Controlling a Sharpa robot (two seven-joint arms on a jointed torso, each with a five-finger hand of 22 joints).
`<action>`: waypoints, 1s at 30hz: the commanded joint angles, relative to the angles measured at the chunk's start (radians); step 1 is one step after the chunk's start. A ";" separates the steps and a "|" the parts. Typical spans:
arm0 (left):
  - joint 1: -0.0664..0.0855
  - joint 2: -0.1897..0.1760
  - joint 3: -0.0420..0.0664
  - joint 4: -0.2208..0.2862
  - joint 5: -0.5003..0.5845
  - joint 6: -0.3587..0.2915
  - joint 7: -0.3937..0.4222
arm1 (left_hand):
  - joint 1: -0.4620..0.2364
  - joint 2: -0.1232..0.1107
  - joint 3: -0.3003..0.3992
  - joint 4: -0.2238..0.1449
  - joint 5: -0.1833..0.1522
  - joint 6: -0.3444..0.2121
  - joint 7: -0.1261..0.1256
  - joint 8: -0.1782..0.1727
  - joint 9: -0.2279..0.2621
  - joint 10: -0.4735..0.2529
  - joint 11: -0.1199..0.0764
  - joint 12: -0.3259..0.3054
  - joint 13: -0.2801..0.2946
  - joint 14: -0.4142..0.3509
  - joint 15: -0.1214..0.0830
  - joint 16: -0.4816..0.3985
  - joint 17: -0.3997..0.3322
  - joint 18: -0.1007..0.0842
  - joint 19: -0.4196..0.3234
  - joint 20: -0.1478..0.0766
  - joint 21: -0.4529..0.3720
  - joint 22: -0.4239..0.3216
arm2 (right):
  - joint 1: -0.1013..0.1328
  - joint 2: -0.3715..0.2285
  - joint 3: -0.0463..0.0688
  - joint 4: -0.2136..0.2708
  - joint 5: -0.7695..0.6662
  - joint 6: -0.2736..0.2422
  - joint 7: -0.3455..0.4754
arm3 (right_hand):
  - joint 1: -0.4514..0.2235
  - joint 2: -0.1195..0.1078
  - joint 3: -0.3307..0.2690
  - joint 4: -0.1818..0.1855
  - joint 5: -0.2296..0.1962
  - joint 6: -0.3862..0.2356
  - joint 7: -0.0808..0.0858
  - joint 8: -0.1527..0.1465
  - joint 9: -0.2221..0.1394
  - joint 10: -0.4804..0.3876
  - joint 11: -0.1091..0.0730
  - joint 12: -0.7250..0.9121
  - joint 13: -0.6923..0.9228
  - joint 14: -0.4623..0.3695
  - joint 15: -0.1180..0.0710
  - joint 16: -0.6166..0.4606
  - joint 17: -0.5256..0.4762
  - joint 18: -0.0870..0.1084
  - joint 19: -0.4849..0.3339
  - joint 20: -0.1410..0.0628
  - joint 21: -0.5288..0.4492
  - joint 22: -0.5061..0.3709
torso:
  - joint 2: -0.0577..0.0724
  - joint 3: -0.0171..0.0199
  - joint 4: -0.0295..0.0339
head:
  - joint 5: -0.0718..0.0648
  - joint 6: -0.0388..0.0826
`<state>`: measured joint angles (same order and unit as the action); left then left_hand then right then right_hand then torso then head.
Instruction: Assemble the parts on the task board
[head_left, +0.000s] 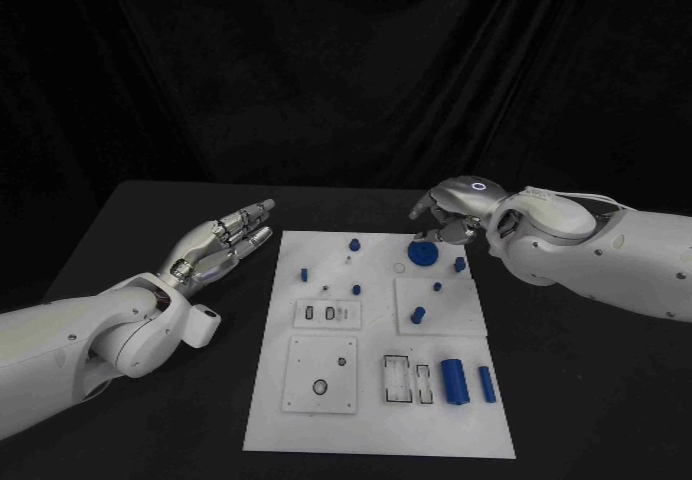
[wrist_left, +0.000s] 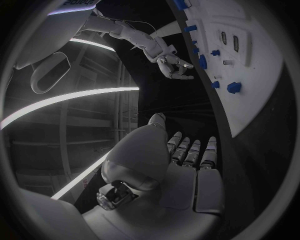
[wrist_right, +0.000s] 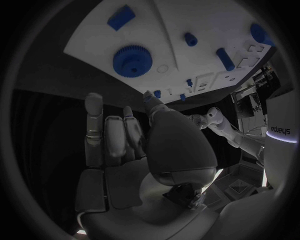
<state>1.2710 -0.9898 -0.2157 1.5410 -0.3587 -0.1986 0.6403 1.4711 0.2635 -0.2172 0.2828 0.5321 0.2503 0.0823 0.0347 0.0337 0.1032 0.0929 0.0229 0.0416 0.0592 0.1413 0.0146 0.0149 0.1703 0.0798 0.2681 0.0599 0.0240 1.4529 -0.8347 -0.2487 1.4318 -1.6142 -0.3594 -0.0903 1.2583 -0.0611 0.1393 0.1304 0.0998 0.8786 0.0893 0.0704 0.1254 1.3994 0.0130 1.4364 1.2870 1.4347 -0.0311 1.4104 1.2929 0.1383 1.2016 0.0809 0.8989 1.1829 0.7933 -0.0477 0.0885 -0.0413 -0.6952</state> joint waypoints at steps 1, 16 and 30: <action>0.000 0.003 0.001 -0.001 0.000 0.012 0.005 | 0.010 -0.002 0.007 -0.002 0.004 -0.005 0.001 0.003 0.000 -0.003 0.006 -0.002 0.000 -0.001 0.008 0.000 -0.001 0.012 0.001 0.004 0.003 0.000 | -0.016 -0.004 0.001 -0.003 0.002 0.016 -0.063 | -0.014 0.004 -0.017 0.003 0.003 0.016 0.004 0.006 0.024 0.171 -0.001 0.134 0.284 0.117 -0.004 0.140 0.251 -0.042 0.119 -0.005 0.226 0.154 | 0.001 0.0000 0.0018 | 0.000 0.004; -0.002 0.008 0.001 -0.011 0.000 0.023 -0.002 | 0.013 -0.001 0.011 -0.004 0.006 -0.010 0.000 0.002 0.000 -0.003 0.011 -0.002 0.000 0.000 0.012 0.000 -0.001 0.012 0.001 0.007 0.004 0.000 | -0.046 -0.007 0.001 -0.017 0.003 0.038 -0.051 | -0.029 0.013 -0.015 0.007 0.128 -0.025 0.017 -0.003 0.050 0.171 0.004 0.134 0.284 0.136 -0.008 0.160 0.278 -0.116 0.318 -0.009 0.591 0.358 | 0.001 -0.0015 0.0005 | 0.004 0.001; -0.003 0.007 0.001 -0.016 0.000 0.027 -0.004 | 0.014 -0.001 0.012 -0.004 0.007 -0.011 0.000 0.001 0.000 -0.003 0.013 -0.002 0.000 0.000 0.014 0.000 -0.001 0.012 0.001 0.008 0.004 0.000 | -0.060 -0.019 0.001 -0.001 0.003 0.063 -0.059 | -0.033 0.012 -0.015 0.004 0.112 0.000 0.029 0.008 0.053 0.171 0.013 0.134 0.284 0.136 -0.002 0.160 0.278 -0.114 0.314 -0.005 0.584 0.356 | 0.001 -0.0011 -0.0009 | 0.009 -0.002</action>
<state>1.2694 -0.9837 -0.2158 1.5241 -0.3589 -0.1844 0.6268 1.4750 0.2595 -0.2118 0.2772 0.5355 0.2465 0.0786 0.0347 0.0336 0.0997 0.0965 0.0229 0.0417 0.0593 0.1485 0.0146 0.0151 0.1703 0.0797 0.2680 0.0599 0.0240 1.3977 -0.8515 -0.2471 1.4272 -1.6089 -0.3211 -0.1260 1.2304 -0.0509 0.1230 0.1336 0.2159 0.8719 0.1179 0.0735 0.1769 1.4680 0.0185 1.5684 1.3078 1.4635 -0.0392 1.5683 1.3079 0.0309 1.4652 0.0733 1.4869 1.3079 0.7940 -0.0489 0.0879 -0.0332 -0.6969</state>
